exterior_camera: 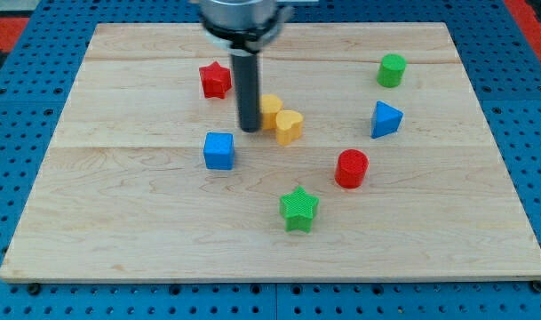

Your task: Move the yellow hexagon into the yellow heart

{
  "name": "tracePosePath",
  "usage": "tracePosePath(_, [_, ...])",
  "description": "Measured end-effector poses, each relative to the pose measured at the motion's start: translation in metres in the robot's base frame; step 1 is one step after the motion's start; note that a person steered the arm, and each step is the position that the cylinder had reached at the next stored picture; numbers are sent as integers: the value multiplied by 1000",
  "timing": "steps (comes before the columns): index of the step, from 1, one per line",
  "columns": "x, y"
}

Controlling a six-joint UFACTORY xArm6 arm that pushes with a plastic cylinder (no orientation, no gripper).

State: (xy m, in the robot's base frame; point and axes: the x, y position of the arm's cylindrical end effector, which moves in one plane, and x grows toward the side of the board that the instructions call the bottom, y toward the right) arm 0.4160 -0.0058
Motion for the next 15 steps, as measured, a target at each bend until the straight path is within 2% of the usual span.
tracePosePath(1, [5,42])
tracePosePath(2, [10,51])
tracePosePath(3, [36,28])
tracePosePath(4, [82,-1])
tracePosePath(5, [100,-67])
tracePosePath(6, [68,-91])
tracePosePath(7, [38,-91])
tracePosePath(9, [-10,9])
tracePosePath(10, [1,26])
tracePosePath(11, [9,-43])
tracePosePath(12, [-36,-49])
tracePosePath(13, [-61,10])
tracePosePath(15, [-44,64])
